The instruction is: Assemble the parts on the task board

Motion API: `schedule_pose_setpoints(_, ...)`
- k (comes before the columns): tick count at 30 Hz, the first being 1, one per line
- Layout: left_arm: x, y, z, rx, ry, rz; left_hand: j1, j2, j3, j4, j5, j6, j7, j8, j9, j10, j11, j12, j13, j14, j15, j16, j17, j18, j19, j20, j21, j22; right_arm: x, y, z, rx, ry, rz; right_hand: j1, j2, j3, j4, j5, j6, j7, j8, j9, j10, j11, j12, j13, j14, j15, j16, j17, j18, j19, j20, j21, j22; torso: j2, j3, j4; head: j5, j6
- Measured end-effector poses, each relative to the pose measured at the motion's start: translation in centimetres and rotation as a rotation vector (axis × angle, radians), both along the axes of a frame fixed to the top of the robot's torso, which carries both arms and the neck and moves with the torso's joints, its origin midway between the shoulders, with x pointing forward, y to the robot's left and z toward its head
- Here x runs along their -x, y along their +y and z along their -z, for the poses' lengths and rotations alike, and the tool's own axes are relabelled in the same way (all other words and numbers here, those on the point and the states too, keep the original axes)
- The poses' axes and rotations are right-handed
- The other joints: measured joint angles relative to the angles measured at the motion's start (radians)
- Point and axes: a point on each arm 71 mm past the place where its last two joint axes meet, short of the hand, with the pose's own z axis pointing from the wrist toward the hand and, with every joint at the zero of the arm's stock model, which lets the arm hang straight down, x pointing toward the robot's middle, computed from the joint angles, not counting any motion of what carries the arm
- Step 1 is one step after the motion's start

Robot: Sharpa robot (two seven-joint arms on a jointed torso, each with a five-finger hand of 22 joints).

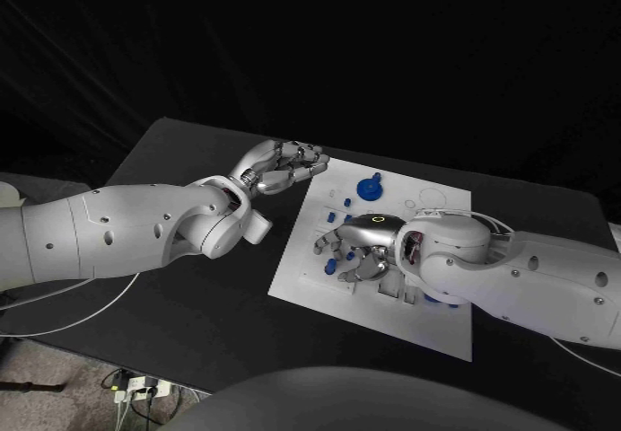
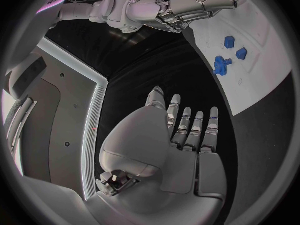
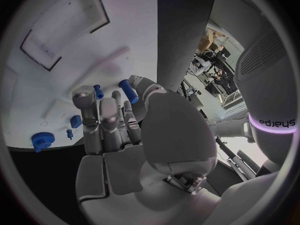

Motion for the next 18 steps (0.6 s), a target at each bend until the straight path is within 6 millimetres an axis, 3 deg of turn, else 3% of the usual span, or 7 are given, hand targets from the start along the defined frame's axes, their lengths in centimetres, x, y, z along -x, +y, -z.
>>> schedule_pose_setpoints(3,0.0,0.0,0.0,0.0,0.001,0.0,0.0,0.0,0.0,0.0,0.0,0.0,0.0,0.0,0.0,0.0,0.0,0.0,0.0,0.0,0.0,0.0,0.0,0.0,0.0,0.0,0.0,0.0,0.2,-0.6,-0.1,0.004,-0.009,0.003,-0.004,-0.005,-0.086,0.035,-0.095,-0.057,-0.033,-0.024,-0.046,-0.095,0.012,-0.032,-0.002,-0.041,0.008,-0.031,-0.038,0.005,-0.041,0.009,-0.08,0.0,0.0,0.0,0.0003,0.001,0.0)
schedule_pose_setpoints(4,0.0,0.0,0.0,0.0,0.001,0.0,0.001,0.002,0.0,0.0,0.0,0.0,0.0,0.0,0.0,0.0,0.0,0.0,0.0,0.0,0.0,0.0,0.0,0.0,0.0,0.0,0.0,0.0,0.3,-0.9,-0.1,0.005,-0.012,0.005,0.014,-0.009,-0.134,0.072,-0.117,-0.072,-0.037,-0.026,-0.069,-0.133,0.02,-0.044,-0.009,-0.058,0.011,-0.042,-0.051,0.005,-0.057,0.017,-0.113,0.0,0.0,0.0,0.0003,0.001,0.0)
schedule_pose_setpoints(5,0.0,0.0,0.0,0.0,0.001,-0.001,0.003,0.003,0.0,0.0,0.0,0.0,0.0,0.0,0.0,0.0,0.0,0.0,0.0,0.0,0.0,0.0,0.0,0.0,0.0,0.0,0.0,0.0,0.4,-1.3,-0.2,0.006,-0.017,0.008,0.039,-0.023,-0.169,0.109,-0.131,-0.084,-0.039,-0.026,-0.093,-0.159,0.024,-0.05,-0.014,-0.073,0.018,-0.049,-0.064,0.017,-0.069,0.02,-0.144,0.0,0.0,0.0,0.0004,0.001,0.0)
schedule_pose_setpoints(8,0.0,0.1,0.0,0.0,0.002,-0.001,0.004,0.004,0.0,0.0,0.0,0.0,0.0,0.0,0.0,0.0,0.0,0.0,0.0,0.0,0.0,0.0,0.001,0.0,0.0,0.0,0.0,0.0,0.6,-2.7,-0.7,0.004,-0.034,0.021,0.084,-0.048,-0.207,0.196,-0.15,-0.1,-0.048,-0.026,-0.137,-0.202,0.03,-0.056,-0.028,-0.091,0.027,-0.056,-0.082,0.021,-0.08,0.026,-0.188,0.0,0.0,0.0,0.0003,0.001,0.0)
schedule_pose_setpoints(13,0.0,0.1,0.0,-0.001,0.002,-0.002,0.004,0.004,0.0,0.0,0.0,0.0,0.0,0.0,0.0,0.0,0.0,0.0,0.0,0.0,0.0,0.0,0.001,0.0,0.0,0.0,0.0,0.0,0.6,-6.1,-3.3,-0.037,-0.108,0.068,0.091,-0.051,-0.221,0.214,-0.167,-0.095,-0.045,-0.01,-0.153,-0.216,0.034,-0.055,-0.037,-0.102,0.03,-0.059,-0.092,0.021,-0.085,0.028,-0.211,0.0,0.0,0.0001,-0.0008,-0.008,0.0)
schedule_pose_setpoints(16,0.0,0.1,0.0,-0.001,0.003,-0.002,0.004,0.004,0.0,0.0,0.0,0.0,0.0,0.0,0.0,0.0,0.0,0.0,0.0,0.0,0.0,0.0,0.001,0.0,0.0,0.0,0.0,0.0,0.6,-8.3,-5.2,-0.083,-0.161,0.108,0.097,-0.005,-0.198,0.206,-0.148,-0.039,-0.032,0.02,-0.152,-0.154,0.025,-0.013,-0.036,-0.096,0.024,-0.046,-0.079,0.021,-0.076,0.024,-0.192,0.0,0.0,0.0002,-0.0014,-0.022,0.0)
schedule_pose_setpoints(18,0.0,0.1,0.0,-0.001,0.003,-0.002,0.004,0.004,0.0,0.0,0.0,0.0,0.0,0.0,0.0,0.0,0.0,0.0,0.0,0.0,0.0,0.0,0.001,0.0,0.0,0.0,0.0,0.0,0.6,-9.9,-6.7,-0.123,-0.199,0.144,0.098,0.019,-0.189,0.199,-0.135,0.039,-0.003,0.057,-0.149,-0.045,0.014,0.038,-0.033,-0.092,0.021,-0.04,-0.075,0.021,-0.066,0.024,-0.187,0.0,0.0,0.0002,-0.0022,-0.036,0.0)
